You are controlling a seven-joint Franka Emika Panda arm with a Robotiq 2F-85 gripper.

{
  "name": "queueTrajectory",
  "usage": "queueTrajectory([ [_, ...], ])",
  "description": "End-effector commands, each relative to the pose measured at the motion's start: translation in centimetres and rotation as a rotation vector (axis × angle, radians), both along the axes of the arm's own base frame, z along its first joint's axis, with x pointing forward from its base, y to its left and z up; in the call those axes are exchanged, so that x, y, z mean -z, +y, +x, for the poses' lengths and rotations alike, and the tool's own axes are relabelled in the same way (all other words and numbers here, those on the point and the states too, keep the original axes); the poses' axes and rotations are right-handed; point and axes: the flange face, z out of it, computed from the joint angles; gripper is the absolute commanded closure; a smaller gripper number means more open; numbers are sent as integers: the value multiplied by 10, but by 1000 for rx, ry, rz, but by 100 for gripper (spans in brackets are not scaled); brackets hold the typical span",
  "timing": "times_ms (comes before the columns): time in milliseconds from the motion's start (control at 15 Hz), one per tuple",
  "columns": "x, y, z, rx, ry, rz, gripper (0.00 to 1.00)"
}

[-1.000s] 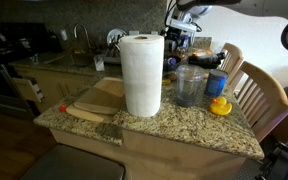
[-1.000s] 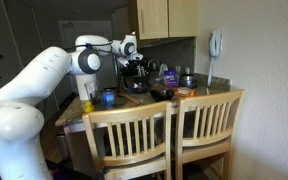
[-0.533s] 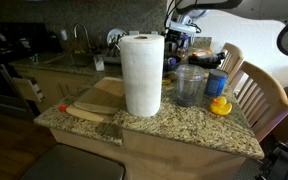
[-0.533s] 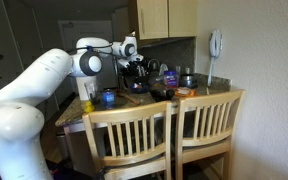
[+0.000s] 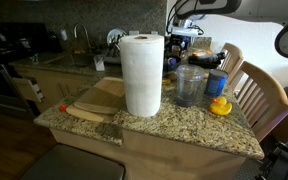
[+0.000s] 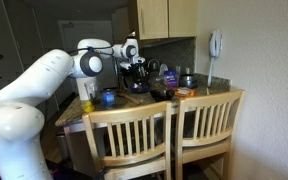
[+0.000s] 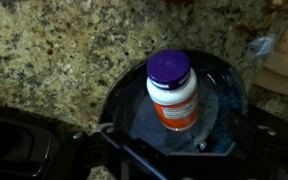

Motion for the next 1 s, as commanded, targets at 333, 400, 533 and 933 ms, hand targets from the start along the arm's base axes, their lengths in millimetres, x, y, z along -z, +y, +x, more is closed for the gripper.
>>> queueTrajectory([
  [333, 36, 9, 0, -26, 73, 19, 0],
  [400, 36, 9, 1, -26, 71, 18, 0],
  [533, 32, 10, 1, -27, 66, 18, 0],
  [933, 37, 8, 1, -18, 71, 18, 0],
])
